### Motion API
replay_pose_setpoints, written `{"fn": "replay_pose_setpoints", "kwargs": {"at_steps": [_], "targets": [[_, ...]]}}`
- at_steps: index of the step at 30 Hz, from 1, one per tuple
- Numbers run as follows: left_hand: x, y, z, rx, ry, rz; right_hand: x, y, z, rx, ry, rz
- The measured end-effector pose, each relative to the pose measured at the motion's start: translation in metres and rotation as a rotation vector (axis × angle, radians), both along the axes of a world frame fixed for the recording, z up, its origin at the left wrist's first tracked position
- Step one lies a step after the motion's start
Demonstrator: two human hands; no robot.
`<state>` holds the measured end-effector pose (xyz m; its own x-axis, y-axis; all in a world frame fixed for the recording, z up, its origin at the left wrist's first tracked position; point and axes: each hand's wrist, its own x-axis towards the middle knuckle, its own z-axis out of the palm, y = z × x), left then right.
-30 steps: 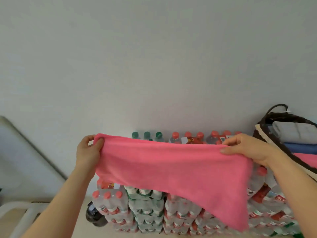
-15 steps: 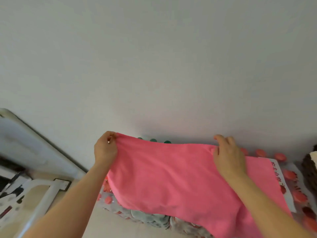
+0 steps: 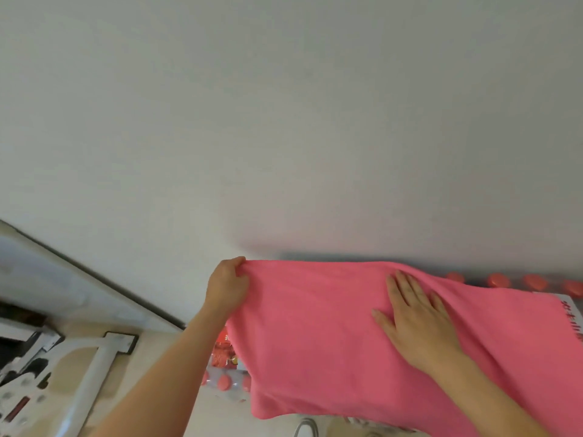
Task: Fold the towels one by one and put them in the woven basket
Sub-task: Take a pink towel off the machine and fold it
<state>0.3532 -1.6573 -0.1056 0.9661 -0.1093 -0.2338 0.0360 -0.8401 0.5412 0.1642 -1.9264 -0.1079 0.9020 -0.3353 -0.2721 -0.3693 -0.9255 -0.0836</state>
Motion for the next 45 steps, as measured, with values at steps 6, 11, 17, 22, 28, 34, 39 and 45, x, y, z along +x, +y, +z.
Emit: {"fn": "replay_pose_setpoints", "kwargs": {"at_steps": [6,11,17,22,28,34,39,45], "targets": [[-0.058,-0.017,0.000,0.169,-0.439,-0.593,0.018,0.004,0.006,0.022,0.058,-0.066],[-0.096,-0.036,-0.029,0.286,-0.408,-0.895,0.012,0.019,0.010,0.006,0.034,-0.176],[-0.085,-0.014,-0.034,0.339,-0.427,-0.924,-0.030,0.073,0.014,0.095,0.022,-0.312],[-0.080,-0.020,-0.008,0.384,-0.428,-0.927,-0.058,0.094,0.014,0.188,-0.198,-0.426],[-0.092,-0.118,0.044,0.005,-0.288,-0.979,-0.123,0.024,0.021,0.337,-0.804,-0.971],[-0.152,-0.253,0.072,-0.261,-0.107,-1.064,-0.179,-0.040,-0.009,0.506,-0.980,-1.368],[-0.173,-0.333,0.050,-0.155,-0.103,-1.043,-0.194,-0.056,-0.022,0.620,-0.932,-1.358],[-0.176,-0.381,0.018,0.036,-0.116,-1.094,-0.210,-0.077,-0.028,0.622,-0.852,-1.239]]}}
